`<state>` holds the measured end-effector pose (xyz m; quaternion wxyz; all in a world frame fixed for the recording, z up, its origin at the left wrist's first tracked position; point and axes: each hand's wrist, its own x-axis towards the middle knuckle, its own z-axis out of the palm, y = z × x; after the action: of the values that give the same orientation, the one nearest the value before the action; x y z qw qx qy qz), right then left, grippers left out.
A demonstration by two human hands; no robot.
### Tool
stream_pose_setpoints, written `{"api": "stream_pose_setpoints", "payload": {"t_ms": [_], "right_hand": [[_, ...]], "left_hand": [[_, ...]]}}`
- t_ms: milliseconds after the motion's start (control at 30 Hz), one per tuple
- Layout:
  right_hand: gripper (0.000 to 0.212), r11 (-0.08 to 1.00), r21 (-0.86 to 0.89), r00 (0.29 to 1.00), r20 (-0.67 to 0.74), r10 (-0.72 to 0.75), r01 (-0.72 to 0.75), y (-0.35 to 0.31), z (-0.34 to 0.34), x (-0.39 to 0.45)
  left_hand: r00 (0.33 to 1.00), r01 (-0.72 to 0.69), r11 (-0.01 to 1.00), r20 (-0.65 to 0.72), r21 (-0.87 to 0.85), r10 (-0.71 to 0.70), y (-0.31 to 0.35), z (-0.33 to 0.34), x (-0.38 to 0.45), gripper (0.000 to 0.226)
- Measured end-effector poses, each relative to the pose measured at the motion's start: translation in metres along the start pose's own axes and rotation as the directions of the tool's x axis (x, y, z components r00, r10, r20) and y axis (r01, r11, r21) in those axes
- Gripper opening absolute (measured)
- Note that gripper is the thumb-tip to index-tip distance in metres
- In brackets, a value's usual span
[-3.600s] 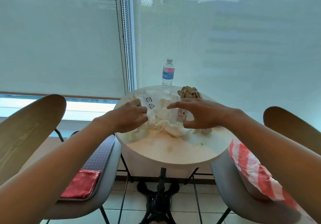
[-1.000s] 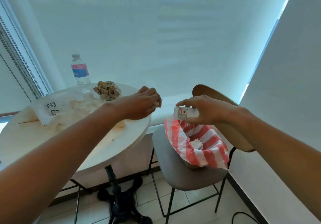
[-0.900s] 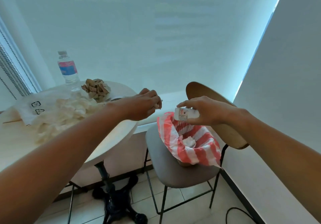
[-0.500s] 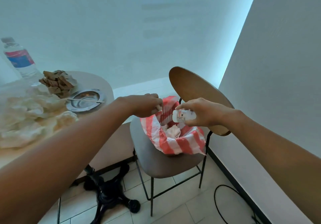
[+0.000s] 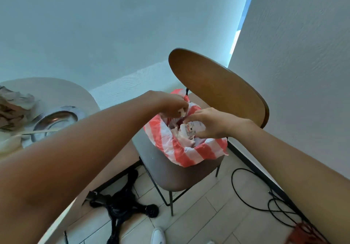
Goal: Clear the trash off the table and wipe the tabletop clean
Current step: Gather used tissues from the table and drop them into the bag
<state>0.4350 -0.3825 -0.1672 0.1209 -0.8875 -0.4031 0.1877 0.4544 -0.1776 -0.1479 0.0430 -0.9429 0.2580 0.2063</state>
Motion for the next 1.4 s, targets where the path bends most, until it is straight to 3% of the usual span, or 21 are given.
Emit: {"api": "stream_pose_setpoints", "payload": {"t_ms": [233, 400, 767, 933, 1100, 1400], "right_hand": [[0.054, 0.997, 0.063, 0.999, 0.011, 0.041, -0.041, 0.010, 0.022, 0.028], [0.054, 0.998, 0.033, 0.998, 0.029, 0.059, -0.060, 0.013, 0.030, 0.040], [0.045, 0.999, -0.031, 1.000, 0.017, 0.021, -0.021, 0.008, 0.007, 0.033], [0.041, 0.995, -0.064, 0.997, 0.005, -0.080, 0.080, -0.007, -0.024, 0.016], [0.039, 0.981, -0.089, 0.984, -0.033, -0.177, 0.174, -0.023, -0.052, 0.000], [0.044, 0.909, -0.066, 0.899, -0.135, -0.417, 0.412, -0.085, -0.077, -0.031]], "left_hand": [[0.989, -0.110, 0.994, 0.097, 0.023, 0.108, -0.013, 0.013, 0.040, 0.031], [0.984, -0.163, 0.986, 0.085, 0.038, 0.160, -0.022, 0.023, 0.047, 0.048], [0.992, -0.061, 0.997, 0.116, 0.055, 0.055, -0.038, 0.011, 0.015, 0.045], [0.999, 0.041, 0.996, -0.023, 0.077, -0.039, -0.025, -0.017, -0.043, 0.040], [0.967, 0.175, 0.983, -0.178, -0.049, -0.182, -0.003, -0.035, -0.105, 0.036], [0.757, 0.397, 0.874, -0.439, -0.278, -0.484, 0.079, -0.014, -0.223, 0.033]]}}
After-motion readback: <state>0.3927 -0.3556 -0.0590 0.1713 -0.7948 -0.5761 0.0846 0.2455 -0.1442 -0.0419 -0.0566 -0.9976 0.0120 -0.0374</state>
